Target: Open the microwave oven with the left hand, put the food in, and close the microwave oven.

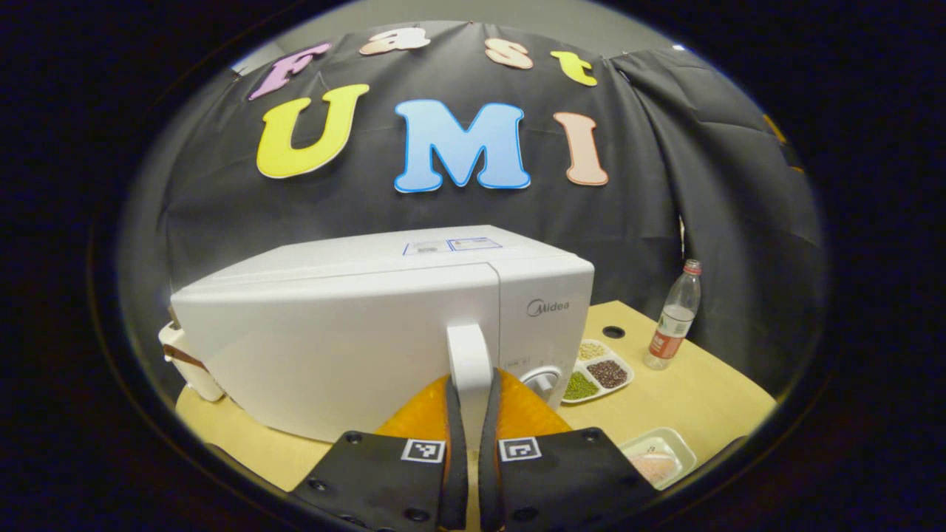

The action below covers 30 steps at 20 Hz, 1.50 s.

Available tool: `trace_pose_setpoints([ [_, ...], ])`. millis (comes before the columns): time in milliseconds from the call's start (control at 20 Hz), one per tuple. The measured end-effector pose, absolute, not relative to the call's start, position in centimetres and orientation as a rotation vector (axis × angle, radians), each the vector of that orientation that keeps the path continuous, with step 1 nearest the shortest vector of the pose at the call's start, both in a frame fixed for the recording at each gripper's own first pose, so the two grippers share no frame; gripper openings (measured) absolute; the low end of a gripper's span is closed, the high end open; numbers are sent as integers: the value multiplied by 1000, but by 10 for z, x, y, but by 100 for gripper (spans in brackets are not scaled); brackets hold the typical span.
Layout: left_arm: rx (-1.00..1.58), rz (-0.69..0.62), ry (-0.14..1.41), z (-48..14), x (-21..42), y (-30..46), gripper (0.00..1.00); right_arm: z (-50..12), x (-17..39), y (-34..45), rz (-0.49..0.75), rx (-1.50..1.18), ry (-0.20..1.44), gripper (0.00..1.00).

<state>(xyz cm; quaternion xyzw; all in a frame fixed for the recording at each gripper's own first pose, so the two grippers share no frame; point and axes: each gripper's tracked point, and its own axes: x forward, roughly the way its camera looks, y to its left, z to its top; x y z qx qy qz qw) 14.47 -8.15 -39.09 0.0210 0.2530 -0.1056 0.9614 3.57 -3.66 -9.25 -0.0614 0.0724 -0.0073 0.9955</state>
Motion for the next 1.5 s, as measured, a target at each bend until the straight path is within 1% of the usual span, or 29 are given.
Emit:
trace_pose_setpoints([
  [350, 55, -256, 560, -389, 143, -81, 12, -102, 29, -15, 31, -161, 152, 99],
  [400, 59, -255, 557, -387, 144, -83, 8, -102, 28, -14, 29, -156, 153, 99],
  [600, 57, -272, 578, -389, 141, -81, 8, -104, 28, -14, 16, -144, 162, 99],
  [700, 67, -284, 582, -385, 111, -79, 9, -105, 26, -15, 9, -140, 162, 99],
  [750, 73, -296, 573, -380, 95, -74, 7, -105, 25, -15, 4, -133, 162, 99],
  [800, 71, -310, 576, -377, 82, -69, 9, -107, 26, -12, 8, -124, 165, 99],
  [850, 60, -330, 584, -376, 68, -65, 8, -112, 26, -8, 15, -117, 172, 99],
  [1100, 96, -485, 597, -362, 9, -40, 9, -123, 15, 14, 62, -91, 204, 99],
  [1350, 139, -615, 651, -351, -48, 5, 8, -128, -1, 38, 71, -78, 218, 99],
  [1450, 183, -656, 671, -346, -68, 25, 8, -143, -6, 56, 97, -50, 263, 99],
  [1500, 193, -672, 678, -343, -77, 37, 7, -149, -9, 63, 103, -30, 286, 99],
])
